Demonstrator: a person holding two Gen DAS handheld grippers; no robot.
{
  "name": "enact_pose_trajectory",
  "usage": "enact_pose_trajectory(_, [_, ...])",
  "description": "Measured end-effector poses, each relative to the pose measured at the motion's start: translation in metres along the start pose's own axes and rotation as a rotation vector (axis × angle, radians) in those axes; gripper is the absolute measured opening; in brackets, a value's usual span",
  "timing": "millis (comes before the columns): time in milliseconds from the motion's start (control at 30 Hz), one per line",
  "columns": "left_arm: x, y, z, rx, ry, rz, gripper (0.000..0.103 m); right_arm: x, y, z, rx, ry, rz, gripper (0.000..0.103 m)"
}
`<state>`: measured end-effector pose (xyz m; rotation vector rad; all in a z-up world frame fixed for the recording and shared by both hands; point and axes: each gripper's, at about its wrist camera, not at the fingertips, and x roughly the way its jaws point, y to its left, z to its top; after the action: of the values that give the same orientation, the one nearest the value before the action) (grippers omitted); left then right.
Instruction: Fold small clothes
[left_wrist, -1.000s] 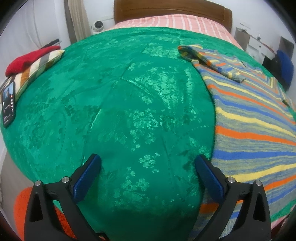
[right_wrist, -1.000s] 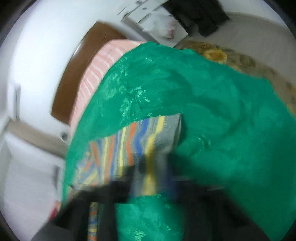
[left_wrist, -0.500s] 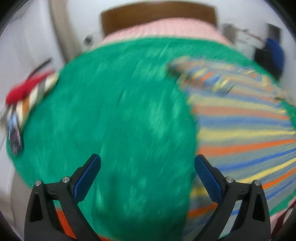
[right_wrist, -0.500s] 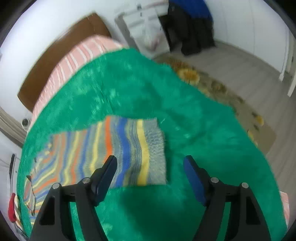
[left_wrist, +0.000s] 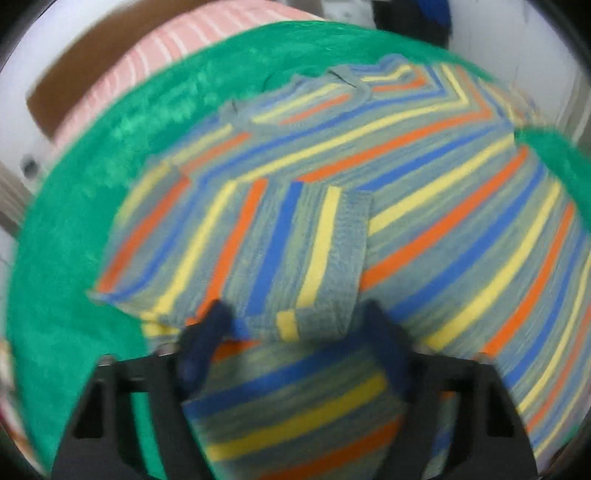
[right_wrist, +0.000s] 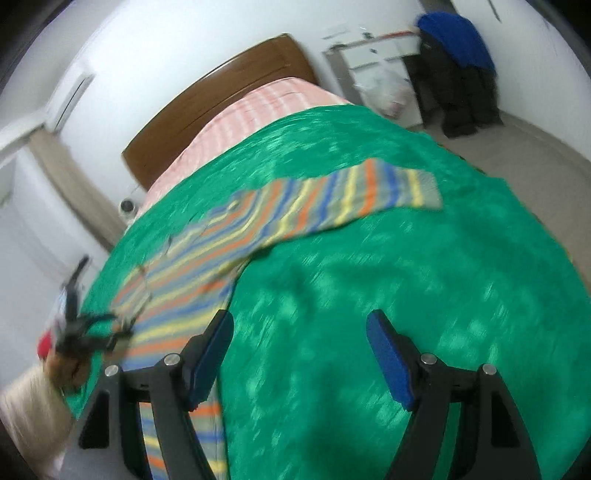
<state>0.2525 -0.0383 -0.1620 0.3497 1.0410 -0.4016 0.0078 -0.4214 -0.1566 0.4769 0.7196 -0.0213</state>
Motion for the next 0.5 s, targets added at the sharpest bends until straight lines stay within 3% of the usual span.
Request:
enact_pose_trajectory(33, [-0.003,0.009,0.001,-0.049,-0.006,-0.01,0.008,-0.001,0.007,-0.007,-0.027,-0.006,-0.004,0.074])
enact_pose_trajectory(100, [-0.025,0.045,0.001,-0.209,-0.061,-0.05,0.01,-0.005,0.019,-0.024,-0.082,-0.021,-0.001,0.074])
enact_pose_trajectory(200, [-0.063,0.119,-0.015,-0.486,-0.171,-0.034,0.01,-0.008,0.03,-0.044,-0.155,-0.052,-0.008,0.074])
enact_pose_trajectory(267, [-0.079,0.171,-0.037,-0.68,-0.213,0.035,0.01,-0.004,0.035,-0.049,-0.175,-0.049,-0.014,0.074])
enact_pose_trajectory(300, [-0.084,0.204,-0.054,-0.801,-0.219,0.104,0.01,-0.001,0.036,-0.049,-0.178,-0.04,-0.011,0.074])
enact_pose_trajectory(367, [-0.082,0.246,-0.08,-0.944,-0.191,0.207,0.009,0.005,0.036,-0.049,-0.171,-0.028,-0.003,0.074])
enact_pose_trajectory(500, [-0.061,0.28,-0.111,-1.025,-0.112,0.247,0.008,0.017,0.033,-0.053,-0.148,0.014,-0.004,0.074])
